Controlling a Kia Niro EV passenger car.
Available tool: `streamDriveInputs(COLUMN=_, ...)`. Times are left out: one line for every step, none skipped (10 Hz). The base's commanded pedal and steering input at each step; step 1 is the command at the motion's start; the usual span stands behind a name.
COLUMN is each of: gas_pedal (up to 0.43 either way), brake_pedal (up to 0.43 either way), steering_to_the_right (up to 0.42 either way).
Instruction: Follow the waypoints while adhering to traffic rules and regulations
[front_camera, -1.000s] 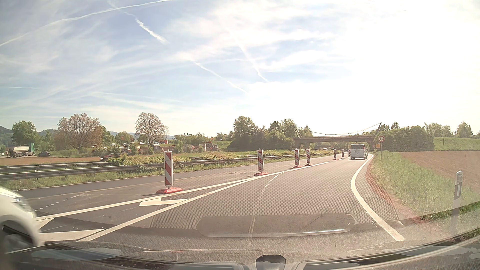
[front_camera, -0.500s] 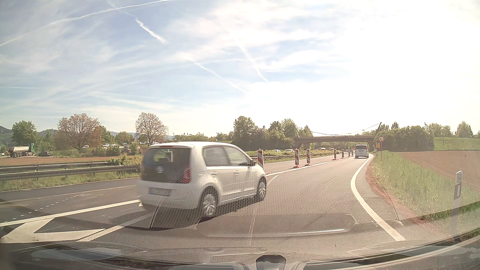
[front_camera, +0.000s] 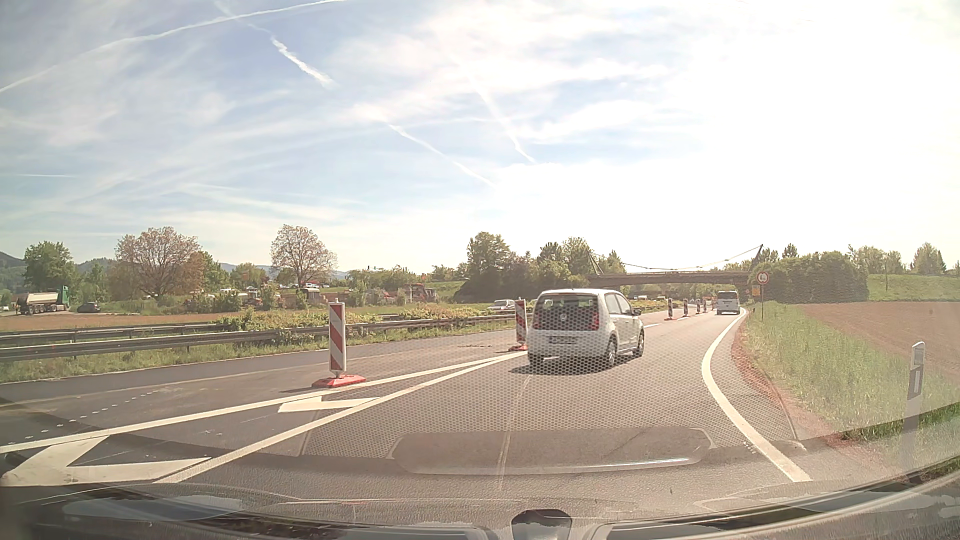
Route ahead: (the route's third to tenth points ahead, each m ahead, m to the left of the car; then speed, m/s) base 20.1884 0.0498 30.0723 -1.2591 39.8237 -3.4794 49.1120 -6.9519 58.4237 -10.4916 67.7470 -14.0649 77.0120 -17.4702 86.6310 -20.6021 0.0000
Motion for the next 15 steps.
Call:
streamDriveInputs(gas_pedal=0.0, brake_pedal=0.293, steering_to_the_right=0.063)
streamDriveInputs(gas_pedal=0.0, brake_pedal=0.293, steering_to_the_right=0.063)
streamDriveInputs(gas_pedal=0.0, brake_pedal=0.293, steering_to_the_right=0.063)
streamDriveInputs(gas_pedal=0.0, brake_pedal=0.293, steering_to_the_right=0.063)
streamDriveInputs(gas_pedal=0.0, brake_pedal=0.293, steering_to_the_right=0.063)
streamDriveInputs(gas_pedal=0.0, brake_pedal=0.299, steering_to_the_right=0.064)
streamDriveInputs(gas_pedal=0.0, brake_pedal=0.293, steering_to_the_right=0.063)
streamDriveInputs(gas_pedal=0.0, brake_pedal=0.293, steering_to_the_right=0.063)
streamDriveInputs(gas_pedal=0.0, brake_pedal=0.293, steering_to_the_right=0.064)
streamDriveInputs(gas_pedal=0.0, brake_pedal=0.293, steering_to_the_right=0.064)
streamDriveInputs(gas_pedal=0.0, brake_pedal=0.293, steering_to_the_right=0.064)
streamDriveInputs(gas_pedal=0.0, brake_pedal=0.293, steering_to_the_right=0.065)
streamDriveInputs(gas_pedal=0.0, brake_pedal=0.293, steering_to_the_right=0.065)
streamDriveInputs(gas_pedal=0.0, brake_pedal=0.293, steering_to_the_right=0.065)
streamDriveInputs(gas_pedal=0.0, brake_pedal=0.293, steering_to_the_right=0.065)
